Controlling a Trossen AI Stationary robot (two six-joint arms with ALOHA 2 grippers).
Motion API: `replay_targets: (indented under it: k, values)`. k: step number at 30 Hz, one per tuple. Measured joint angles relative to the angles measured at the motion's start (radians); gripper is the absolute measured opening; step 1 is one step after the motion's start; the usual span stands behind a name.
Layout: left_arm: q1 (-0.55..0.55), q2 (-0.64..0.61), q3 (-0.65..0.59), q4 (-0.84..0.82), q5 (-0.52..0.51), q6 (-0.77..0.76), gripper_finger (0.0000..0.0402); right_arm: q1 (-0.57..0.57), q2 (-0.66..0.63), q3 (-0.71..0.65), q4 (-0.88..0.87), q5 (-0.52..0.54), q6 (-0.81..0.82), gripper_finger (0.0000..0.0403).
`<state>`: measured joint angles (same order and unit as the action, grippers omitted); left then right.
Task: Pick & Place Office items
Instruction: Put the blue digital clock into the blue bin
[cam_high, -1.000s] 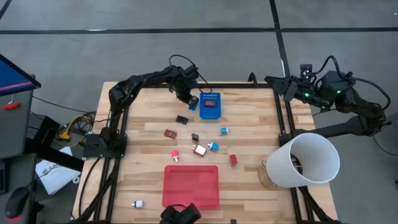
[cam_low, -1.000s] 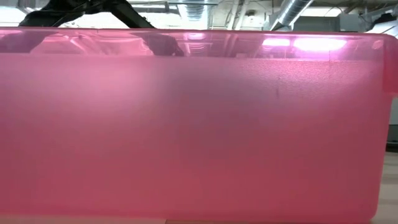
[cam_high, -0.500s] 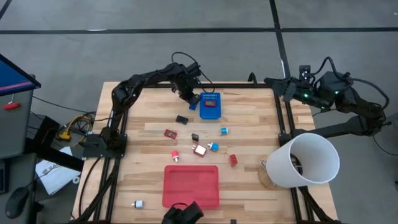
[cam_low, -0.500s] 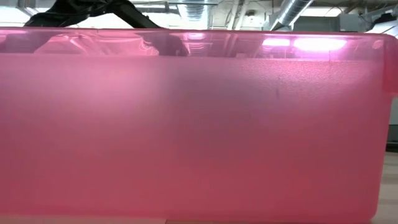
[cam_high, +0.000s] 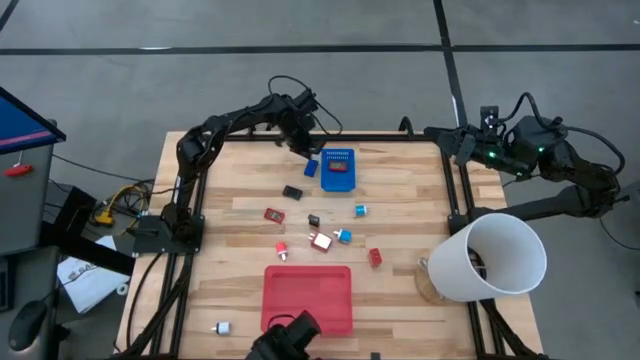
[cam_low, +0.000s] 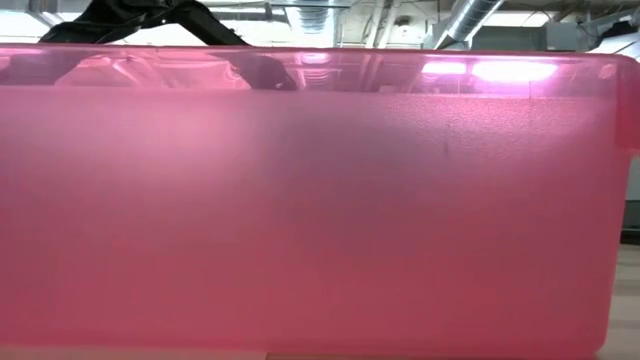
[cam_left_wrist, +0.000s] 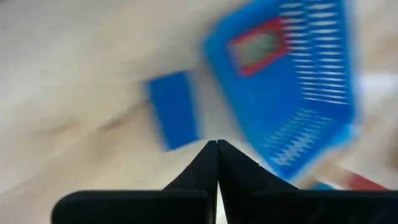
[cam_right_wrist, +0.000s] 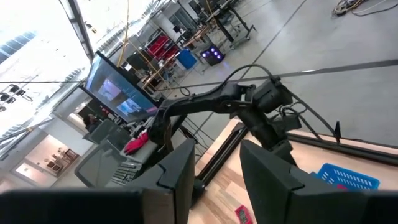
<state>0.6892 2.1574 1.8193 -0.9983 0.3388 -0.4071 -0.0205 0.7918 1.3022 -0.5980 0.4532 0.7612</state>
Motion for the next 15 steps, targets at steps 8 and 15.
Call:
replay_targets:
  k: [8,15]
  values:
    - [0.014,0.008,-0.018,-0.116,-0.022,-0.009,0.0000,0.038,0.000,0.000,0.000,0.029,0.002,0.0123]
    - [0.025,0.009,-0.033,-0.014,0.251,-0.071,0.0000,0.066,0.000,0.000,-0.006,0.047,-0.018,0.0123]
